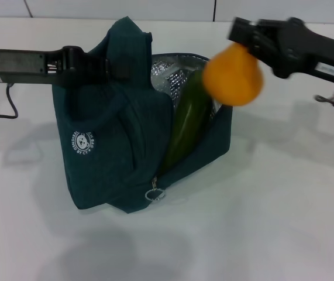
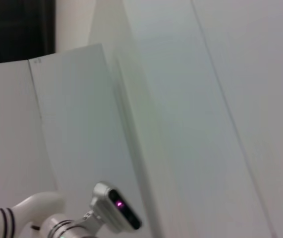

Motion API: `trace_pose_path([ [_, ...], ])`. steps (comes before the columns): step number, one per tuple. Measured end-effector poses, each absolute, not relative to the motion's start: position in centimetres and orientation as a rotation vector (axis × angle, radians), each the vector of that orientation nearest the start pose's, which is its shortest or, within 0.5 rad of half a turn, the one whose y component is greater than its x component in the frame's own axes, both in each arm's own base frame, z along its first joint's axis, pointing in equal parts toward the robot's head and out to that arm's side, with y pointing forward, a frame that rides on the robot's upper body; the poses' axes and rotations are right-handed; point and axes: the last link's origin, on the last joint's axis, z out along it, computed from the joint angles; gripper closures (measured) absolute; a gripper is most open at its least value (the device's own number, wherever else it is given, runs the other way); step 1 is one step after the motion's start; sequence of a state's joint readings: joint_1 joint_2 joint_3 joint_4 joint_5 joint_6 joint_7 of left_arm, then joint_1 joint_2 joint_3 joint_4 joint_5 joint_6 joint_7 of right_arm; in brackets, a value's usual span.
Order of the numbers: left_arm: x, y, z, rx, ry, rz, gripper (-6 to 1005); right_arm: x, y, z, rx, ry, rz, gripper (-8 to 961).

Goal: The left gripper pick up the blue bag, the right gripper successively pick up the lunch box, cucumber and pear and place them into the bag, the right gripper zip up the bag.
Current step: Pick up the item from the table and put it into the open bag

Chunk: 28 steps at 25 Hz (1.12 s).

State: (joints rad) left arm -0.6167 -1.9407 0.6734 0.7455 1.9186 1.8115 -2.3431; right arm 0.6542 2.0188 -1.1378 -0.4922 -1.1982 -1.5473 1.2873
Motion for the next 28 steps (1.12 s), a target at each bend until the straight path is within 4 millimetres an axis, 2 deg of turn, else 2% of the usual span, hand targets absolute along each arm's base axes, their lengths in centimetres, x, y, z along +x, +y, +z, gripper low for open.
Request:
trace_pose_path([
  [7, -22.3, 34.8, 7.3, -2.614, -1.665, -0.889, 959, 13.8, 37.3, -2.9, -2.740, 0.401, 1.250, 920],
  [13, -22.3, 34.8, 7.3, -2.613, -1.665, -0.893, 959, 13.0, 36.8, -4.9, -2.821, 0.402, 1.176, 921],
  [18, -22.3, 34.8, 7.3, -2.615, -1.658, -0.894, 959, 12.8, 36.7, -5.4, -2.840, 0.403, 1.151, 913],
  [28, -22.3, 34.9, 7.3, -2.617, -1.652, -0.893, 959, 12.8, 37.4, -5.1, -2.781, 0.493, 1.183, 888],
])
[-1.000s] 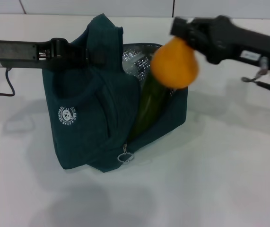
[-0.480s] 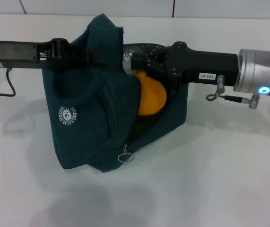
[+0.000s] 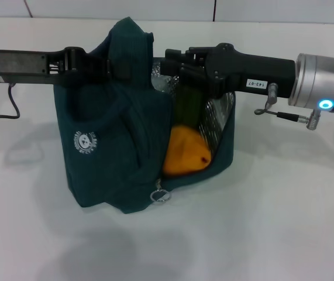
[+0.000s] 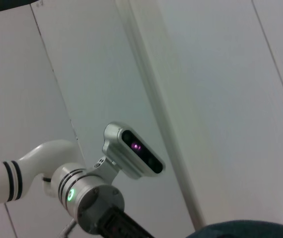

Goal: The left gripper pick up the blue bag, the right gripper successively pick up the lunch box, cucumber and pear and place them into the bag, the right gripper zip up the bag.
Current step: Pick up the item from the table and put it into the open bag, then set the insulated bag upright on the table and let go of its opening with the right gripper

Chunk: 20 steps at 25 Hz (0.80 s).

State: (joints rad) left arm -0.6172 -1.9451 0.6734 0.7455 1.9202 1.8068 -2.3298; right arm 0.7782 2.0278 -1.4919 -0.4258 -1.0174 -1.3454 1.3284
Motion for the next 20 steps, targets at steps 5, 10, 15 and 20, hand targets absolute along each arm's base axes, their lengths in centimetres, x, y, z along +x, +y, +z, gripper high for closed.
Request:
trace_pose_path([
  [5, -22.3, 34.8, 7.3, -2.617, -1.651, -0.893, 959, 13.1, 37.5, -4.6, -2.728, 0.537, 1.238, 676],
  [10, -22.5, 34.7, 7.3, -2.612, -1.656, -0.895, 959, 15.5, 37.8, -2.5, -2.543, 0.744, 1.360, 468],
  [15, -22.6, 34.6, 7.3, -2.611, -1.659, -0.895, 959, 21.2, 36.8, 0.1, -2.285, 1.148, 1.434, 394],
  [20, -22.5, 34.6, 7.3, -2.615, -1.656, -0.896, 959, 24.9, 35.1, -0.2, -2.164, 1.472, 1.404, 378],
])
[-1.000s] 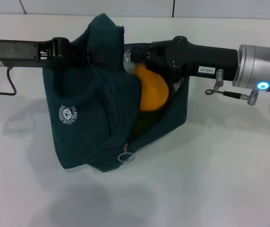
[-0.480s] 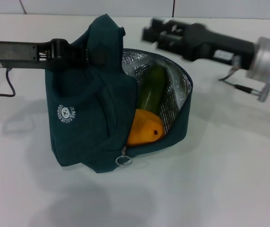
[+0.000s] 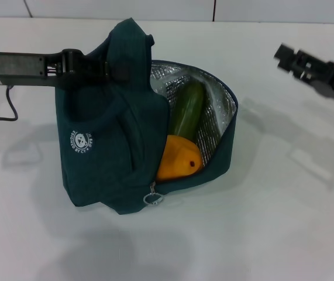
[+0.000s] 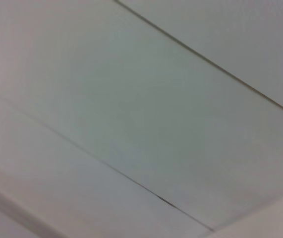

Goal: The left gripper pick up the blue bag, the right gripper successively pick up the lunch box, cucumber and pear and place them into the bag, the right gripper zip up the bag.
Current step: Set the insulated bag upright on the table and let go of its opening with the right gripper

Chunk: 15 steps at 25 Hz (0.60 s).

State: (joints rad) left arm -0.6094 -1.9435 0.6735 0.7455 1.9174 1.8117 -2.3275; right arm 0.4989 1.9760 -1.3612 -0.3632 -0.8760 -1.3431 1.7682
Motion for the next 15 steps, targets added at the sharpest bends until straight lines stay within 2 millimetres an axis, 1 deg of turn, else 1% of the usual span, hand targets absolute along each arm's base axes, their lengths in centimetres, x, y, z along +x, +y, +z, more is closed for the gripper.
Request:
trace_pose_path([
  [3, -22.5, 34.7, 7.3, -2.617, -1.656, -0.894, 959, 25.6, 34.4, -1.5, -2.143, 1.610, 1.364, 378],
  [6, -22.3, 34.7, 7.2, -2.622, -1.656, -0.892, 959, 25.1, 34.3, -3.4, -2.181, 1.685, 1.285, 378],
  [10, -22.2, 34.8, 7.2, -2.626, -1.652, -0.891, 959, 23.9, 34.6, -4.8, -2.269, 1.683, 1.198, 377],
  [15, -22.1, 34.8, 7.1, -2.629, -1.650, -0.891, 959, 23.0, 35.3, -5.7, -2.323, 1.681, 1.115, 377],
])
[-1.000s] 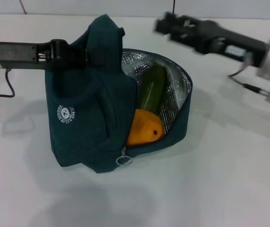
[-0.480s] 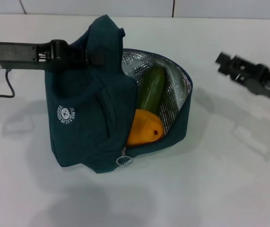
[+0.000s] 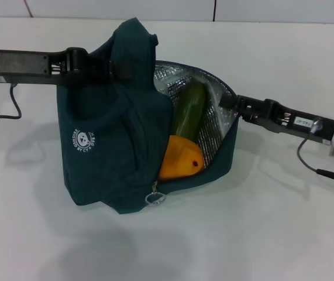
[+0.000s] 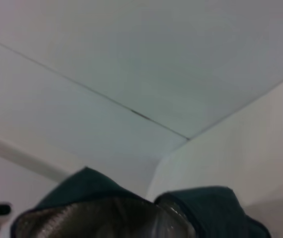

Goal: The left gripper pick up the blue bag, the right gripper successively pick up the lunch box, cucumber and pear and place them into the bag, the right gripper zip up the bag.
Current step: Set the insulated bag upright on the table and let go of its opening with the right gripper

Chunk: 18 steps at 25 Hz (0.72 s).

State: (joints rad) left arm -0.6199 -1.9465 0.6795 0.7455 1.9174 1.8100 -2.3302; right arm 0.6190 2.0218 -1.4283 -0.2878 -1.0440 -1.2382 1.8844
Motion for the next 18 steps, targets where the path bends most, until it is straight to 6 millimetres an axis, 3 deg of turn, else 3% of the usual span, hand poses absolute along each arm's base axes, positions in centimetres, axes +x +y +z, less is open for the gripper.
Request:
trace_pose_path([
  [6, -22.08, 34.84, 7.14, -2.629, -1.650, -0.891, 959, 22.64, 35.35, -6.11, -2.412, 1.612, 1.033, 447],
  [18, -21.92, 34.92, 7.12, -2.637, -1.646, -0.886, 959, 22.33, 35.26, -5.79, -2.443, 1.544, 1.057, 729],
])
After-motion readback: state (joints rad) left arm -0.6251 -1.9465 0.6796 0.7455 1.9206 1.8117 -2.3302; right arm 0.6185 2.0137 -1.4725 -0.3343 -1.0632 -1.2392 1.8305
